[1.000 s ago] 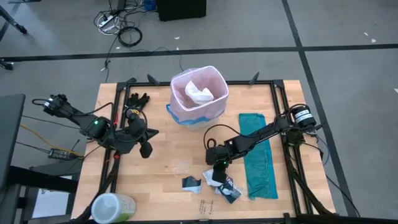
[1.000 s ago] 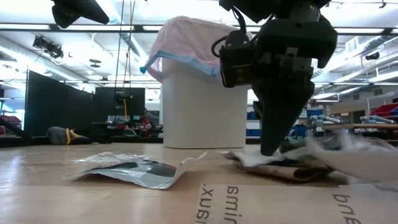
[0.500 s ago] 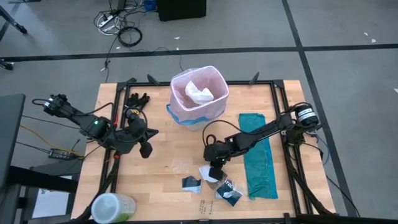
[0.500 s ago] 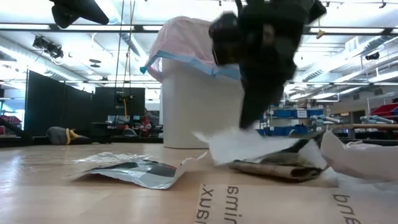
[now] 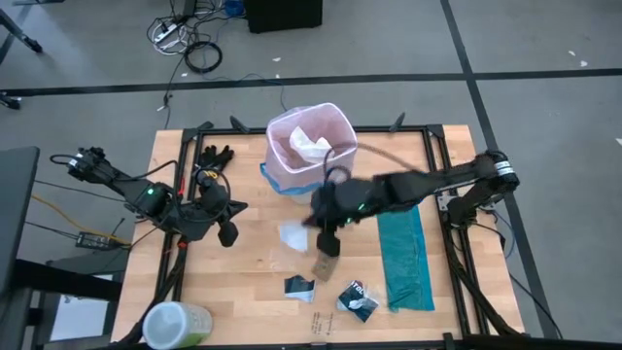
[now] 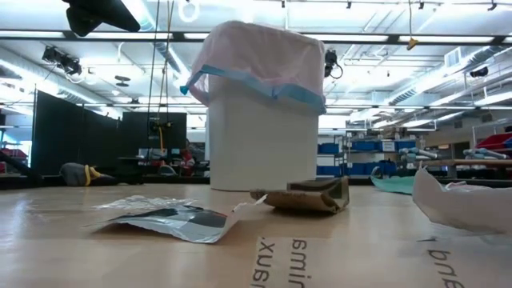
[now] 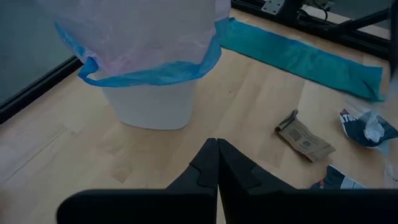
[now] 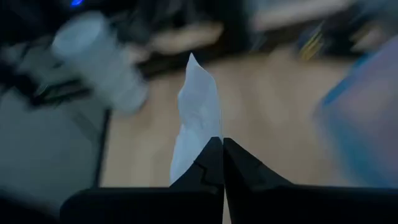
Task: Place trash/remove bag and relplace
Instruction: Put the white paper into the white trash bin, then put the brown paper into the white trash bin
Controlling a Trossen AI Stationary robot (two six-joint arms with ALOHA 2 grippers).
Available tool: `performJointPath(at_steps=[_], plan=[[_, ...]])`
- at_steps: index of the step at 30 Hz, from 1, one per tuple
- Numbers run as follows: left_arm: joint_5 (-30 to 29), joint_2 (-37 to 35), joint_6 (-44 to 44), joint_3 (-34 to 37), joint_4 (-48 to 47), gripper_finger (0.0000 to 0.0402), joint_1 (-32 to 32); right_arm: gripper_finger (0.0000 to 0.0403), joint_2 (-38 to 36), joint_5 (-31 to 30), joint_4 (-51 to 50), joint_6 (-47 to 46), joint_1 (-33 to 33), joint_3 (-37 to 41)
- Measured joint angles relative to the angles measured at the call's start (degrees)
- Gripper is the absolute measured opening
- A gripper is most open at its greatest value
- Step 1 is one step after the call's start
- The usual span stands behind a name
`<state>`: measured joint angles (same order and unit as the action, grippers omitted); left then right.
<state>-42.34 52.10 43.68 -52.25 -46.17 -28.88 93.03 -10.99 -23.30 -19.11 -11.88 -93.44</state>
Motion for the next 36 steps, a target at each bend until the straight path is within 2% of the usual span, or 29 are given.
performJointPath(at_steps=[3, 6, 13, 16, 21, 26, 30, 36], plan=[[-0.4, 0.0, 0.0, 0.0, 0.0, 0.0008, 0.0, 0.0000, -0.7, -6.8, -3.0, 6.4, 2.5, -5.3], [-0.5, 0.0, 0.0, 0.0, 0.0, 0.0008, 0.0, 0.0000, -0.6, -9.4, -5.5, 11.8, 6.8, -9.1], [-0.6, 0.0, 0.0, 0.0, 0.0, 0.0008, 0.0, 0.0000, -0.4, -10.2, -5.5, 15.9, 19.1, -10.7], [-0.7, 0.0, 0.0, 0.0, 0.0, 0.0008, 0.0, 0.0000, -0.5, -10.2, -9.0, 16.2, 23.1, -10.7], [-0.7, 0.0, 0.1, 0.0, 0.0, 0.0008, 0.0, 0.0000, 0.1, -8.4, -19.7, 15.2, 26.3, -9.4], [-0.7, 0.0, 0.1, 0.0, 0.0, 0.0008, 0.0, 0.0009, 0.1, -5.3, -25.9, 15.3, 26.7, -8.0], [-0.7, 0.0, 0.0, 0.0, 0.0, 0.0008, 0.0, 0.0059, -0.8, -4.6, -22.8, 17.5, 26.6, -8.0], [-0.7, 0.0, 0.0, 0.0, 0.0, 0.0008, 0.0, 0.0192, -3.0, -4.1, -18.9, 15.2, 25.0, -11.0]])
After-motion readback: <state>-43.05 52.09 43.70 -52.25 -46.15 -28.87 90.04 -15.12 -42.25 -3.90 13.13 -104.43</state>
